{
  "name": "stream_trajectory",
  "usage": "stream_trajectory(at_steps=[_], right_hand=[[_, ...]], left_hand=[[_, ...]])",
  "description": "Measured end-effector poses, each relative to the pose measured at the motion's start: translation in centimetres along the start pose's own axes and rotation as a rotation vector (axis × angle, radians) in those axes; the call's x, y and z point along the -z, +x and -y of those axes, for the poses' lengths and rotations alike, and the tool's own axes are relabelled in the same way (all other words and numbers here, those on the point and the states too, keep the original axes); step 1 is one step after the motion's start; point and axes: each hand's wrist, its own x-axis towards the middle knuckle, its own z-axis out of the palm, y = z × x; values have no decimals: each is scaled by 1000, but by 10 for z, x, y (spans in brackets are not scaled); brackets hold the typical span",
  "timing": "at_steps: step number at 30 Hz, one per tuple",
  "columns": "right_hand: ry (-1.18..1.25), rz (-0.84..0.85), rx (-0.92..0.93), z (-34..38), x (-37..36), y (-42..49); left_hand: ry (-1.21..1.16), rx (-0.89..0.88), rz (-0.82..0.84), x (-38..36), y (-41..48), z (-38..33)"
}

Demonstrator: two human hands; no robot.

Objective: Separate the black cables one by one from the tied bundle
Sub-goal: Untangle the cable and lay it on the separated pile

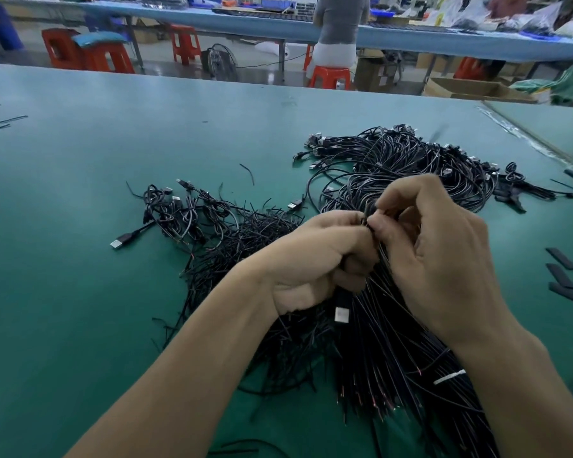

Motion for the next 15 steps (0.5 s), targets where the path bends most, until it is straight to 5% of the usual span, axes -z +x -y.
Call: stream_trajectory(at_steps=[2,5,15], right_hand=[[33,-53,-51,-1,-2,1],[233,-114,-203,0,-5,1],[1179,-95,-889,-5,-10,7]], left_hand=[[-153,1,8,-4,1,-3],[-81,-101,-144,-7,8,4],[873,-649,-539,13,9,16]])
